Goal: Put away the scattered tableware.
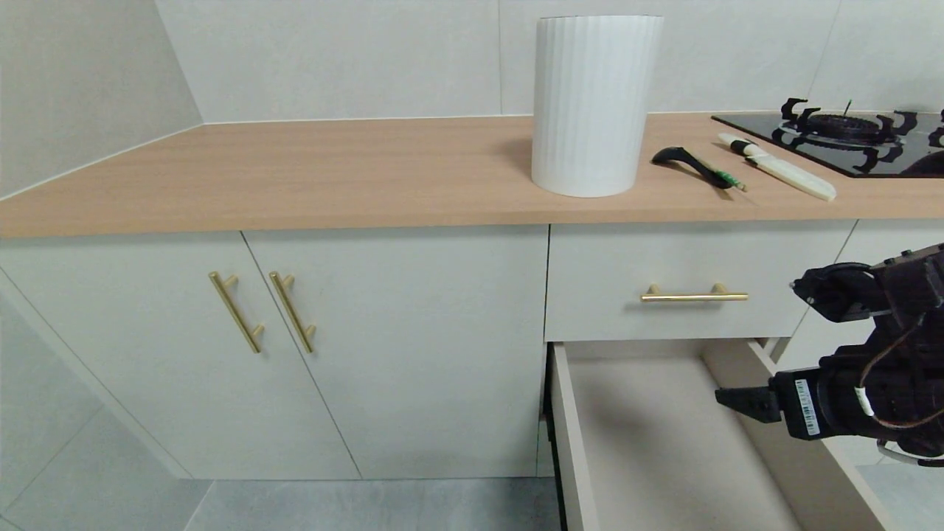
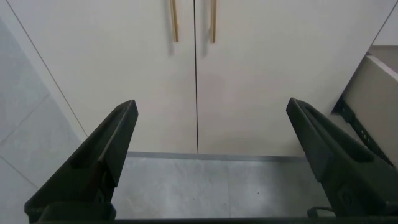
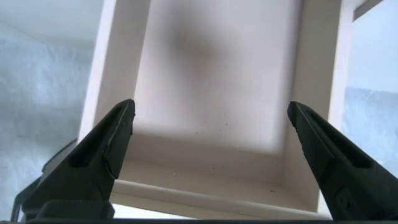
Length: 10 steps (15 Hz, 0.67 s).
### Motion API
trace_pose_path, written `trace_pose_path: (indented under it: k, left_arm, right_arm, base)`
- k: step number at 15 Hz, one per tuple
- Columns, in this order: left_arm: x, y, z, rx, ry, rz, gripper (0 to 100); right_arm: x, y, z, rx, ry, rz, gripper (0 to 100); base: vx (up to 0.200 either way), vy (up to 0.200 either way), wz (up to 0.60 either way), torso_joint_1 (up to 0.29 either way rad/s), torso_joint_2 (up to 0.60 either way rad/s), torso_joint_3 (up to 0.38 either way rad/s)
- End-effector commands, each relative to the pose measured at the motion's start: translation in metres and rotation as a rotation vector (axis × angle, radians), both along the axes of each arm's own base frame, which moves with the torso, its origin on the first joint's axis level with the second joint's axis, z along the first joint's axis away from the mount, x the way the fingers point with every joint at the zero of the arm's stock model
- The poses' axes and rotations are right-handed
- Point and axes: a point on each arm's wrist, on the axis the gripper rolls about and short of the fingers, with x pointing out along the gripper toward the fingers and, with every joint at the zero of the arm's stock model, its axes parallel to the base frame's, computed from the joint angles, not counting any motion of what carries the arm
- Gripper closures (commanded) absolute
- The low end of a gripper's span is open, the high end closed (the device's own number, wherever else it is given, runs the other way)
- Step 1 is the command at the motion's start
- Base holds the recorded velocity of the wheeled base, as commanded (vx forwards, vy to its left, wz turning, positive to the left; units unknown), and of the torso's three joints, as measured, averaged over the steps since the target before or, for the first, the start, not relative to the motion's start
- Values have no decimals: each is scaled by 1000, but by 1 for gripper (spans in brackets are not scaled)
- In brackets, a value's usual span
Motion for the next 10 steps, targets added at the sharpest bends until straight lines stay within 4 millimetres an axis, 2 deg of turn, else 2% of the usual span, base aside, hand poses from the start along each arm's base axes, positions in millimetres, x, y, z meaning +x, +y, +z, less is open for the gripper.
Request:
trace_pose_path:
  k: [1, 10]
  left_arm:
    - [0, 0, 0, -1, 0, 0, 0]
    - [0, 0, 0, -1, 0, 0, 0]
  right_arm:
    - [0, 0, 0, 0, 0, 0, 0]
    - [0, 0, 0, 0, 0, 0, 0]
  base:
    - [0, 0, 0, 129, -413, -325]
    - [0, 0, 0, 159, -492, -300]
